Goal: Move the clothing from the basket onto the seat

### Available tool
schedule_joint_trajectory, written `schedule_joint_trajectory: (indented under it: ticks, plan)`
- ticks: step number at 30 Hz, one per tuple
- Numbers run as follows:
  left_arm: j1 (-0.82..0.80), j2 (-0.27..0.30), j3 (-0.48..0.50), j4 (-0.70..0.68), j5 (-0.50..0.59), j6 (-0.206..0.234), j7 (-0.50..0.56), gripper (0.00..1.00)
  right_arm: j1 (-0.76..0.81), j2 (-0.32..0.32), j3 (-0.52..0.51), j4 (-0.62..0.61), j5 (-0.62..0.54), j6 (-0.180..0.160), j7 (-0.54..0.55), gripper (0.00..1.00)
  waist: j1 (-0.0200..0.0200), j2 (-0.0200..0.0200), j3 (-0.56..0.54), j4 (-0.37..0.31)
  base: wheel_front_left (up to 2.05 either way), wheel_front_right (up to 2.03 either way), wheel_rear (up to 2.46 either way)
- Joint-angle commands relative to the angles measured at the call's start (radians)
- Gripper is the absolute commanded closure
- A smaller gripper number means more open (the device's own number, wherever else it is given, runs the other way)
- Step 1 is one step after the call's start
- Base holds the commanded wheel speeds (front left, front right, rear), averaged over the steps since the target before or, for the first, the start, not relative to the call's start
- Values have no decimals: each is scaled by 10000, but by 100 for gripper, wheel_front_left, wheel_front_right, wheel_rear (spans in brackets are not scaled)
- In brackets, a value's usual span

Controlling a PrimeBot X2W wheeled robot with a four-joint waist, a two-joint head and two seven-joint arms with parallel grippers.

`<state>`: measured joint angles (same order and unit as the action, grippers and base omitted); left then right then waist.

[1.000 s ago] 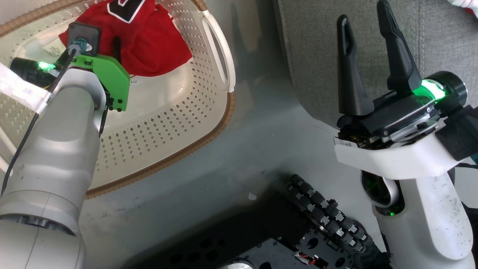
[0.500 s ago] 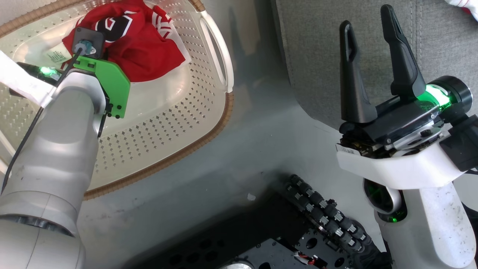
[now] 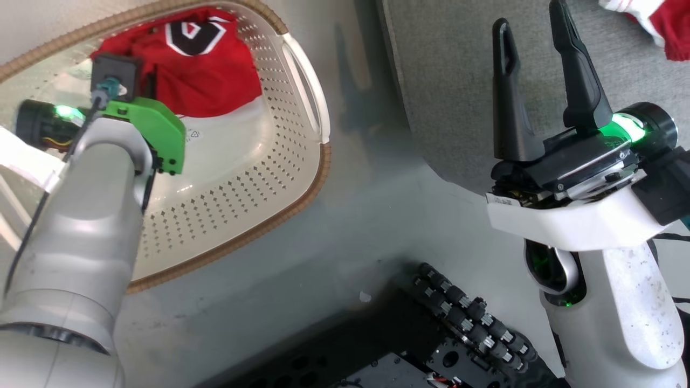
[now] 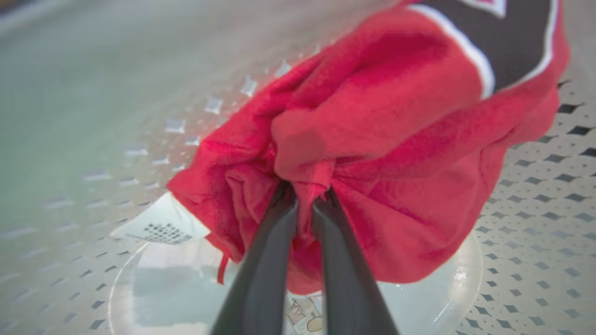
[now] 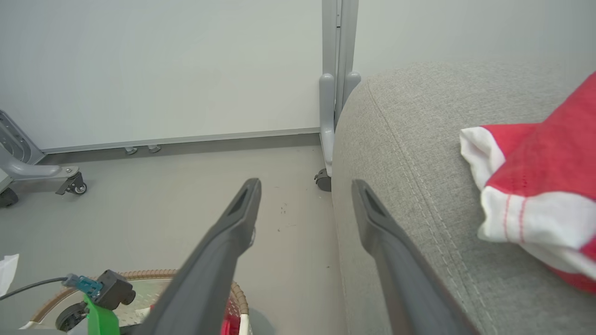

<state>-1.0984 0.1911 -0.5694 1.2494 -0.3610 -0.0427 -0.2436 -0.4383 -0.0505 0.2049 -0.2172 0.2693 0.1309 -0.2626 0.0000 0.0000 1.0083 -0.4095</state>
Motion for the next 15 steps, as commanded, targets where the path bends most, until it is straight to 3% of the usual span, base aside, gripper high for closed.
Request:
schedule_joint_trajectory:
  ticks: [1,8,15]
  plan:
    - [180,-80,50,-147,-54,-36,-111,100,6,0,-43,121,-81,-3,-32,0,0,0,-472,298,0,0,0]
    - [1162,-304,252,-1659,-189,-221,-222,100,312,-105,-212,759,-204,-3,-32,0,0,0,-1611,850,0,0,0]
    - [2600,-378,644,-3736,6,-79,-219,100,621,-470,-247,1209,-223,-3,-32,0,0,0,-2892,1398,0,0,0]
